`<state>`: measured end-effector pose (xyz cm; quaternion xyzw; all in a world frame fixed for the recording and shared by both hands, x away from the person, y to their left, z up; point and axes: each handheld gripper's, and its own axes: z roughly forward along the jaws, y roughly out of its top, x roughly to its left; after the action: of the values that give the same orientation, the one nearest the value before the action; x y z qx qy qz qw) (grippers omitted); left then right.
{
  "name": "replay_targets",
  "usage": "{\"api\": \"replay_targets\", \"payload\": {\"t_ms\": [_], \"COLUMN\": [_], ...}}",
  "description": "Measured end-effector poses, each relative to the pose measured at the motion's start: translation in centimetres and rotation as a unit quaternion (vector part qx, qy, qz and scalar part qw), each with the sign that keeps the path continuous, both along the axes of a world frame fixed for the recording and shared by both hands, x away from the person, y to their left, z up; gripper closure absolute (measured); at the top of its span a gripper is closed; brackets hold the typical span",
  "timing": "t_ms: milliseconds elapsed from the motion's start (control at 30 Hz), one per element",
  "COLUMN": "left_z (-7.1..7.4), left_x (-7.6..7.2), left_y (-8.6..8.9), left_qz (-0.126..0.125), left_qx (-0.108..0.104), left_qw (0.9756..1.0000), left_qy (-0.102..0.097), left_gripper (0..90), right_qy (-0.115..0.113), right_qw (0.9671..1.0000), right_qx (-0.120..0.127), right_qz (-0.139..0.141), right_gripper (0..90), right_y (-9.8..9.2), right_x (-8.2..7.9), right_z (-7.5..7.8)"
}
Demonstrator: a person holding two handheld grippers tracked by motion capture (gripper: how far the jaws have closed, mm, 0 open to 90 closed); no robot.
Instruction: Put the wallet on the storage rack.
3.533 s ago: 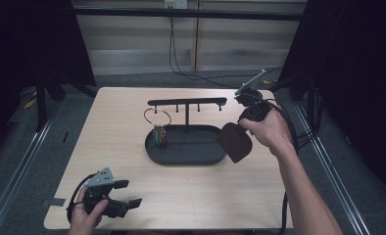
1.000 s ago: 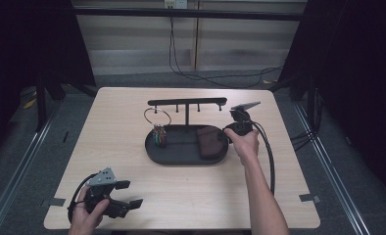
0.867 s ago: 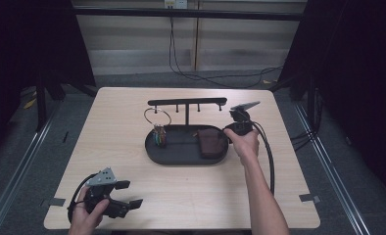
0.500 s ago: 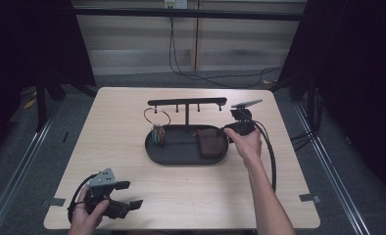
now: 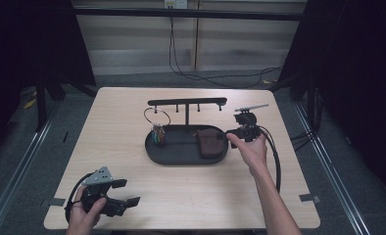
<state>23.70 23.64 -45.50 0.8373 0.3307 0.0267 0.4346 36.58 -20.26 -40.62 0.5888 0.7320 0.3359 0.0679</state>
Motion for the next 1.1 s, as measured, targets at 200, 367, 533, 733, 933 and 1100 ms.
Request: {"api": "replay_targets", "payload": {"t_ms": [200, 367, 533, 733, 933, 1100], "left_z": [-0.2, -0.2, -0.2, -0.2, -0.2, -0.2], "left_x": [0.3, 0.2, 0.2, 0.2, 0.1, 0.0], "left_y": [0.4, 0.5, 0.4, 0.4, 0.4, 0.4], "left_qz": [0.028, 0.033, 0.03, 0.031, 0.031, 0.03], "left_qx": [0.006, 0.006, 0.005, 0.004, 0.007, 0.002], "left_qw": [0.9995, 0.9994, 0.9995, 0.9995, 0.9995, 0.9995], "left_qy": [0.009, 0.009, 0.008, 0.008, 0.007, 0.009], "left_gripper": [16.3, 16.3, 16.3, 16.3, 16.3, 16.3], "right_qy": [-0.011, -0.024, -0.037, -0.05, -0.061, -0.075], "right_qw": [0.9998, 0.9996, 0.9993, 0.9988, 0.9981, 0.9972], "right_qx": [-0.013, -0.011, -0.001, 0.001, -0.011, -0.005], "right_qz": [-0.008, -0.006, -0.004, 0.0, -0.001, 0.001], "right_gripper": [25.4, 23.5, 20.3, 19.8, 19.2, 19.2], "right_y": [-0.6, -1.4, -2.1, -2.6, -2.9, -3.1], "right_x": [-1.7, -3.2, -4.9, -7.0, -9.4, -11.2], "right_z": [-0.2, -0.2, -0.8, -1.3, -1.5, -1.6]}}
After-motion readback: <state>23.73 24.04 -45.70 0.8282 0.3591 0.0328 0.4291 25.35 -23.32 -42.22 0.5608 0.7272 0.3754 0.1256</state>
